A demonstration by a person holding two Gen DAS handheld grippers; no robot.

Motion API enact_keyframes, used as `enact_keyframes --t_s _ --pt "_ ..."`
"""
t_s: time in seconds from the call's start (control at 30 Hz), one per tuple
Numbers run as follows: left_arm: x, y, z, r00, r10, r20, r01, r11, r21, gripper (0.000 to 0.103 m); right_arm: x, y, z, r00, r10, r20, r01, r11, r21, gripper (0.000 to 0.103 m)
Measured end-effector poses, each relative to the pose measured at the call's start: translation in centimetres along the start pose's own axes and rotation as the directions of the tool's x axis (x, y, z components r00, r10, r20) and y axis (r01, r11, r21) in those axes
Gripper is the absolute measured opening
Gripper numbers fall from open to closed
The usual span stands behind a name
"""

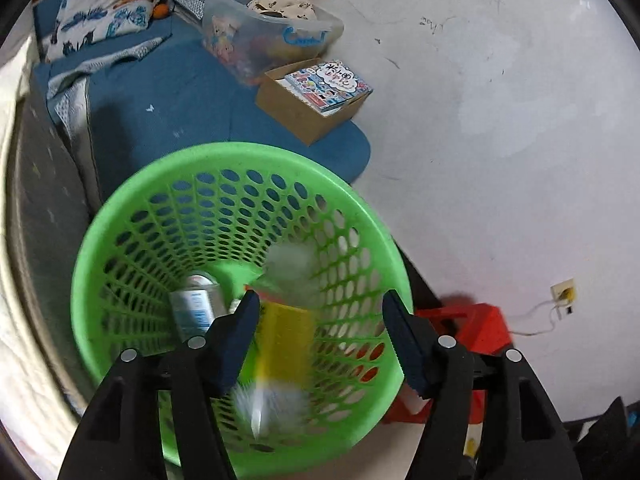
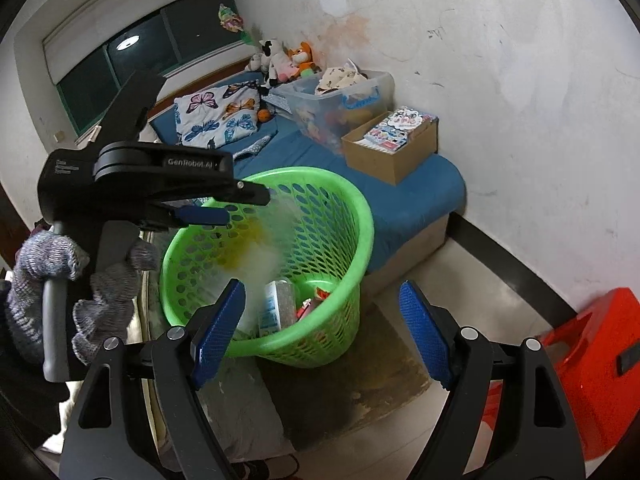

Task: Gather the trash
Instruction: 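Open the left tool to drop the bottle into the basket, then withdraw, then grasp the white paper cup by its rim with the left tool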

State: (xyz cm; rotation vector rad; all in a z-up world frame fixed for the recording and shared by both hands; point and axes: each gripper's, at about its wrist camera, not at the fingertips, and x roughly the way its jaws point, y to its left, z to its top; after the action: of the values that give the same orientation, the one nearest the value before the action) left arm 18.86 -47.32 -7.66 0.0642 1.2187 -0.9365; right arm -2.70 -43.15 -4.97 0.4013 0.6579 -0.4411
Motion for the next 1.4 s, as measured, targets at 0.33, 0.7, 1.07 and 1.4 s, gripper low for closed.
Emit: enact_keyframes --t_s 0.33,0.7,1.07,1.4 --pt "-6.6 0.4 -2.9 0.994 0.043 0.105 -0.055 0.992 0.116 0.062 -1.0 1.8 0.1 0.999 0.034 0.022 -0.034 0.999 -0.018 0.079" --pt "-16.4 6.9 -9.0 0.964 0.126 0.235 -0.134 0.991 0.020 0.062 -2.4 7.6 -0.2 0.993 0.115 0.026 -0.111 0.987 -0.116 0.080" --pt "-24.5 14.5 -16.0 0.910 0.288 0.299 -0.258 0.957 -0.136 0.062 -2.1 15.9 -0.3 0.974 0.228 -0.020 -0.226 0.946 -0.232 0.082" --pt "-30.4 22.6 -21.2 0.833 0.451 0.319 -0.354 0.879 -0.320 0.062 -0.6 23.2 0.0 0.945 0.313 -0.091 -0.325 0.884 -0.335 0.084"
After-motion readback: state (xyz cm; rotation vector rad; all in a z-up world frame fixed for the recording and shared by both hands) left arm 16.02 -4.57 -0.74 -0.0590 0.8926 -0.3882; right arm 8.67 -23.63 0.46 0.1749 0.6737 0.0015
